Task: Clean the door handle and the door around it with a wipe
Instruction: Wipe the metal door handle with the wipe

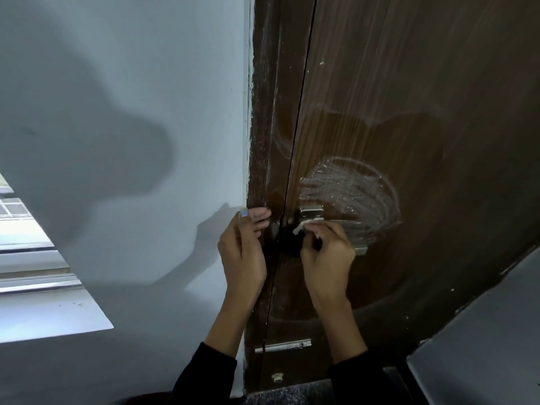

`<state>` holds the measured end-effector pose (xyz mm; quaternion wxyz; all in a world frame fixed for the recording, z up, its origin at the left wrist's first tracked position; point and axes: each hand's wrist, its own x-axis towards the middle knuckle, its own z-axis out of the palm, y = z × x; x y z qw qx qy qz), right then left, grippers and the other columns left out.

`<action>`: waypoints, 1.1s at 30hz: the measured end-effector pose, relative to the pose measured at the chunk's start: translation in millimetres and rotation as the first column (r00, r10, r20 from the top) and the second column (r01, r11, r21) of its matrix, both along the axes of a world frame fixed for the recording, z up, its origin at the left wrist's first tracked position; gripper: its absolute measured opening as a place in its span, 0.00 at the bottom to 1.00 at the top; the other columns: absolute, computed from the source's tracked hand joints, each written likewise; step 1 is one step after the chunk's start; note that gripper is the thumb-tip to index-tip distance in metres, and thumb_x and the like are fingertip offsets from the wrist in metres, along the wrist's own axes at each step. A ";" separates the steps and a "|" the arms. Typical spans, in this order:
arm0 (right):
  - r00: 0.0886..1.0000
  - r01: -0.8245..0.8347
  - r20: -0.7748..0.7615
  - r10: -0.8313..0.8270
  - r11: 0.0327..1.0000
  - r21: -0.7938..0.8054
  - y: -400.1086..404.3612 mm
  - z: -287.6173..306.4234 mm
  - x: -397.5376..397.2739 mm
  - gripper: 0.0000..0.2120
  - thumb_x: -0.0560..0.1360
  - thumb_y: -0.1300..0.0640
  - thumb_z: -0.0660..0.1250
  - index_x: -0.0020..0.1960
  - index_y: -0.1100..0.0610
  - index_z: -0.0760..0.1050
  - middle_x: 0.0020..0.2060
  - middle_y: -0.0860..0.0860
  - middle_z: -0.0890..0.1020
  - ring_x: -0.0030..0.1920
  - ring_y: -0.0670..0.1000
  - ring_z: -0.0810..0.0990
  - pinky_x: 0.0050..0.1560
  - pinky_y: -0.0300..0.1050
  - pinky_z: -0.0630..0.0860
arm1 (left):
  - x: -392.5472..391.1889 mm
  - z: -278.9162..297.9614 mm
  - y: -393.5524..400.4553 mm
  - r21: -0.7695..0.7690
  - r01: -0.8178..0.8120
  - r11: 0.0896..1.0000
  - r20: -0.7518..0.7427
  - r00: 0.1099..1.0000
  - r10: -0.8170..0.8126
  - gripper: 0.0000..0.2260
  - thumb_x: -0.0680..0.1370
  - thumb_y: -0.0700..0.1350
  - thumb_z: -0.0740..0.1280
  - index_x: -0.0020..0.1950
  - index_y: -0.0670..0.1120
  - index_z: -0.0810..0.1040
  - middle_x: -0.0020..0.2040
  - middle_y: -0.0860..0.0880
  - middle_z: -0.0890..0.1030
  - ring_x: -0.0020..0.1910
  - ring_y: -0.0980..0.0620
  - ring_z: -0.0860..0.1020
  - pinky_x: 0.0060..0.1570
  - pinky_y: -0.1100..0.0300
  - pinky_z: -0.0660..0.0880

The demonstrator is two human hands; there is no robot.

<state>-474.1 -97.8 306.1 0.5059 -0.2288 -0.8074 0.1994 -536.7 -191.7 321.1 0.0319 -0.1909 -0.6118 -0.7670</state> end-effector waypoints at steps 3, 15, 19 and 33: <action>0.997 0.015 -0.075 -0.016 1.000 -0.014 -1.6 4.1 -5.4 0.11 0.69 0.72 0.69 0.50 0.64 0.81 0.48 0.58 0.81 0.49 0.52 0.80 0.53 0.41 0.76 | 1.0 0.2 3.3 -0.023 -0.021 1.000 -0.084 0.996 0.018 0.17 0.81 0.53 0.51 0.52 0.50 0.79 0.49 0.54 0.83 0.50 0.58 0.81 0.54 0.61 0.78; 0.999 -0.038 -0.029 0.039 0.999 0.033 1.2 -0.7 -3.2 0.12 0.67 0.73 0.69 0.48 0.65 0.81 0.47 0.58 0.81 0.49 0.55 0.79 0.52 0.47 0.78 | 2.0 2.6 4.2 -0.095 -0.275 0.957 -0.563 0.808 0.176 0.14 0.81 0.45 0.57 0.58 0.41 0.78 0.52 0.52 0.81 0.51 0.62 0.77 0.53 0.69 0.73; 0.999 0.023 -0.028 -0.024 0.999 -0.045 4.3 -4.8 0.0 0.10 0.69 0.71 0.68 0.48 0.63 0.81 0.47 0.57 0.81 0.48 0.53 0.80 0.50 0.48 0.79 | -14.0 12.1 13.8 -0.027 -0.490 0.871 -0.769 0.567 0.295 0.14 0.79 0.38 0.59 0.63 0.37 0.74 0.64 0.39 0.76 0.66 0.47 0.71 0.68 0.58 0.66; 0.998 0.000 -0.058 0.002 1.000 0.031 3.1 2.5 -0.5 0.12 0.68 0.73 0.68 0.48 0.63 0.81 0.46 0.57 0.81 0.49 0.53 0.79 0.52 0.41 0.75 | -56.5 31.0 39.9 -0.065 -0.705 0.706 -0.861 0.398 0.317 0.24 0.80 0.39 0.58 0.74 0.34 0.58 0.74 0.34 0.62 0.75 0.38 0.56 0.76 0.49 0.47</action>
